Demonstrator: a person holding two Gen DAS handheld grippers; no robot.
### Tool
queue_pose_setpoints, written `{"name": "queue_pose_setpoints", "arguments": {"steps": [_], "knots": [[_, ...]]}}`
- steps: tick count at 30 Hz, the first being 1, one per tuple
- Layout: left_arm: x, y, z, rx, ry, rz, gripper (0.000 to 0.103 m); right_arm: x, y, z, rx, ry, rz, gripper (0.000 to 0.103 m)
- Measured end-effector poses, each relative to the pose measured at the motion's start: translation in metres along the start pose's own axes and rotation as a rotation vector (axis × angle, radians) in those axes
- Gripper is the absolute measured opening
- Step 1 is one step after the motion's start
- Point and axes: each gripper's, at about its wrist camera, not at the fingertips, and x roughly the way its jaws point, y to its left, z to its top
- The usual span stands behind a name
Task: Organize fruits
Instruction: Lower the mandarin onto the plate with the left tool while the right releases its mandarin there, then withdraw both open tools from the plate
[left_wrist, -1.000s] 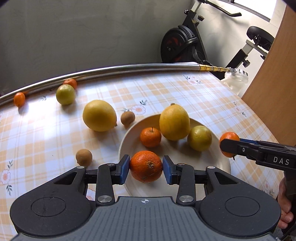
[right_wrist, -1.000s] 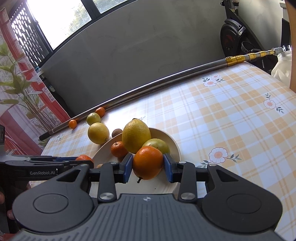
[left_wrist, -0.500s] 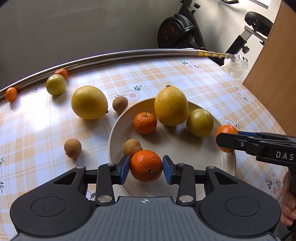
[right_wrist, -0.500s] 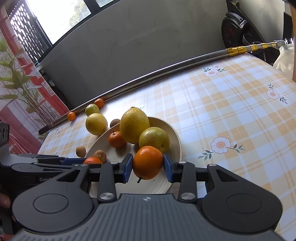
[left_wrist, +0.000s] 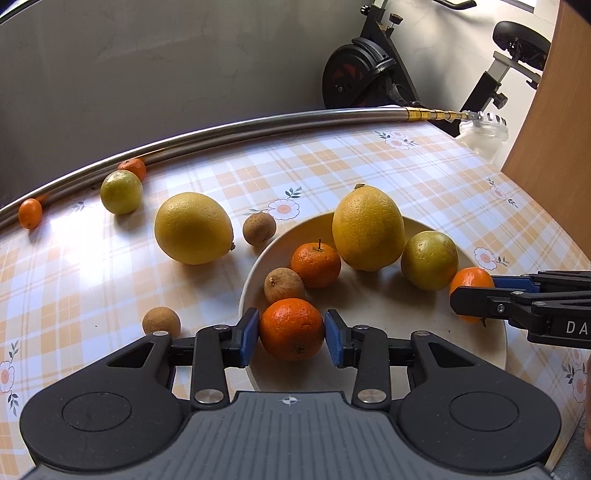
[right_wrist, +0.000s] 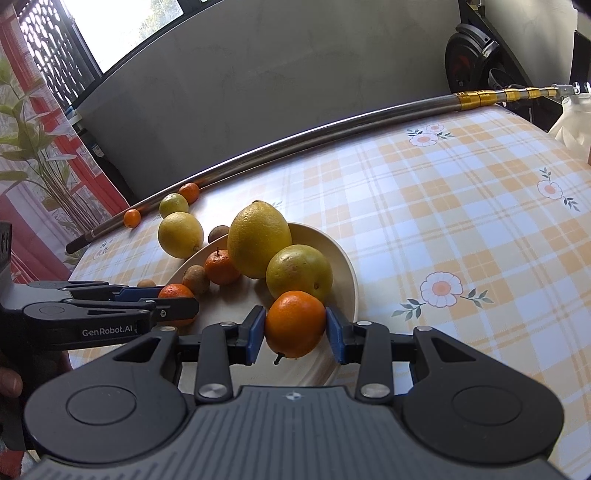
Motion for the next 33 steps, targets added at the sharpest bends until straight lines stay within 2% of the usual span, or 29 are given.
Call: {"name": "queue_pose_setpoints", "arguments": {"steps": [14,25,33], "knots": [[-0.007,0.001,-0.002,-0.005,-0.023,0.002,0.042,-0.001,-0.003,0.001,0.019,-0.003,-0.008,0.040],[-0.045,0.017,0.002,-0.078,-0.117,0.012,0.043,-0.016,0.001,0.009,0.018,-0.037,-0.017,0.041],[-0.090,0.060,0.013,-0.113,-0.208,0.093,0.043,-0.025,0.001,0.027,0.053,-0.072,0.002,0.041]]}}
